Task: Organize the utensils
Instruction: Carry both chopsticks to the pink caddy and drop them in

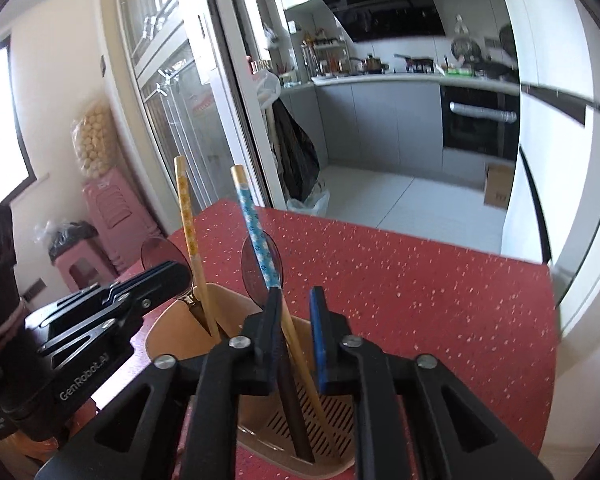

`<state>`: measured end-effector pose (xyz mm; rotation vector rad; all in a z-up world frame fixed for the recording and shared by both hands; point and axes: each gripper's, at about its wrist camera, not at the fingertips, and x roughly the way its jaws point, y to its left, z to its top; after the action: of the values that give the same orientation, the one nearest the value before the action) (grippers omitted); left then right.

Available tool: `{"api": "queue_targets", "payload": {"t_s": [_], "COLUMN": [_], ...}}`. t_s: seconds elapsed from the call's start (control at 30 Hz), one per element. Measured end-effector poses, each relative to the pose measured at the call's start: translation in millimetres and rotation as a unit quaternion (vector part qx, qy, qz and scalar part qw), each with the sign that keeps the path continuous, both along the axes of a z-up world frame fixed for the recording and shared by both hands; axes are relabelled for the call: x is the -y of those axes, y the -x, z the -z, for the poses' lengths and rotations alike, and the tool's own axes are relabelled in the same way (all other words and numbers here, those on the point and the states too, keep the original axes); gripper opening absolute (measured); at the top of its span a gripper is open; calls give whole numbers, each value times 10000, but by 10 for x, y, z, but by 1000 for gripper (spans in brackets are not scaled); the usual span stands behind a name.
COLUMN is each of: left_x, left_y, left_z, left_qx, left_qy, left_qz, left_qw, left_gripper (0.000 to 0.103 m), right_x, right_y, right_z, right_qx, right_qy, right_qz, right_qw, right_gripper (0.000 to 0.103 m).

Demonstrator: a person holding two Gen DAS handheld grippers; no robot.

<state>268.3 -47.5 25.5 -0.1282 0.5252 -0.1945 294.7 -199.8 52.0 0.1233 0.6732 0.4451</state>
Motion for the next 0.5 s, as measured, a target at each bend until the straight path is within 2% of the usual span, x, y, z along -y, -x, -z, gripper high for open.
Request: {"api": "queue_targets", "payload": {"t_s": [0.03, 0.1, 0.4, 0.5], "left_x": [-16, -56, -310, -388], "left_y": [16, 49, 270, 330], "left_z": [-5, 1, 78, 109], "left_qx": [-26, -101, -552, -633], "left_qy": [5, 38, 228, 206], "left_qz": [-13, -39, -184, -227], "left_qw": [10000, 9999, 9980, 9975], "left_gripper": [37, 37, 37, 37], "right_x": [18, 31, -137, -194], "right_y": [-8, 1, -130, -362], "right_z": [0, 1, -24, 28], "right_qx": [-39, -49, -344, -704], "right_qy": [-38, -44, 64, -28], "right_qz": [-11, -36, -333, -416], "right_qw": [10000, 10000, 9988, 9967], "right_gripper": [32, 40, 51, 51]}}
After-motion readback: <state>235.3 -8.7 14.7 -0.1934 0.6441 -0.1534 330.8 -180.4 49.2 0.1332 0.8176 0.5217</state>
